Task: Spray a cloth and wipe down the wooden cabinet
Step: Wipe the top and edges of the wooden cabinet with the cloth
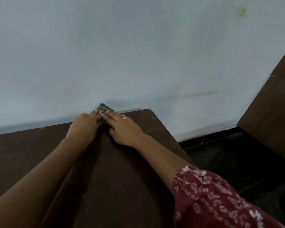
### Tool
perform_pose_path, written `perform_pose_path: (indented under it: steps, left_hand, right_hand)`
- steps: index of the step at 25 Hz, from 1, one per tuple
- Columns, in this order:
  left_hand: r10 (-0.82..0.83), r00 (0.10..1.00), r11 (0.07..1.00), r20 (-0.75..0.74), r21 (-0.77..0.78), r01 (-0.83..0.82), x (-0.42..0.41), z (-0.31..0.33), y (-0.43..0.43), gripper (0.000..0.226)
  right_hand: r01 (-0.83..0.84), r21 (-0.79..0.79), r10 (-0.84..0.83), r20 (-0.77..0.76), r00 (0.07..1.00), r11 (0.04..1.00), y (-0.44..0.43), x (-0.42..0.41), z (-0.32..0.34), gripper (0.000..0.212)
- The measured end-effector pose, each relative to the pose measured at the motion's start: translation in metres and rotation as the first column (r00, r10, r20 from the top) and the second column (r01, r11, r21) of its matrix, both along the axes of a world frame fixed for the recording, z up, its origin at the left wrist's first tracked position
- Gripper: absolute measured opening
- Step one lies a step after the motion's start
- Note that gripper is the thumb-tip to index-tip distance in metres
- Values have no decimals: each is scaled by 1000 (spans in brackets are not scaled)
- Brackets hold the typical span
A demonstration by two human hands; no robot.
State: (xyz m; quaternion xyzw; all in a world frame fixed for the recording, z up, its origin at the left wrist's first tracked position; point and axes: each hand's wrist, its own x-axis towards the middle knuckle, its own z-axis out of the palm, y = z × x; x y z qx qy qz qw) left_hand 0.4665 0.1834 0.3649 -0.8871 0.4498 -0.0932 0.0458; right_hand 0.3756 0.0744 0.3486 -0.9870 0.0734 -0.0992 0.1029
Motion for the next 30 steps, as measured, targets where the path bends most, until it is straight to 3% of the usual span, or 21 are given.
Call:
perform_pose_path:
  steps: [3,8,13,17,23,30]
  left_hand:
    - [-37,998,999,-46,-28,36,-9,4,-14,45]
    - [-153,964,985,-219,-106,133,-20,2,-77,52]
    - [-137,949,991,-284,-27,135,-35,8,-113,57]
    - [-195,929,980,-314,-36,193,-60,3,-95,60]
    - [-244,887,969,-393,-56,242,-123,16,-43,56]
    - [-115,940,993,-320,-26,112,-177,25,55,53]
  right_hand:
    - [1,21,0,-41,999,1000,-20,-12,8,55]
    - [176,45,-175,-27,984,983,-73,-21,10,54]
    - [297,121,-298,-15,955,947,-93,-37,10,52]
    - [385,149,-394,38,918,911,-68,-63,6,51]
    - [459,106,-452,-85,888,882,-9,-135,18,53]
    - [431,198,-411,-134,902,880,95,-170,24,54]
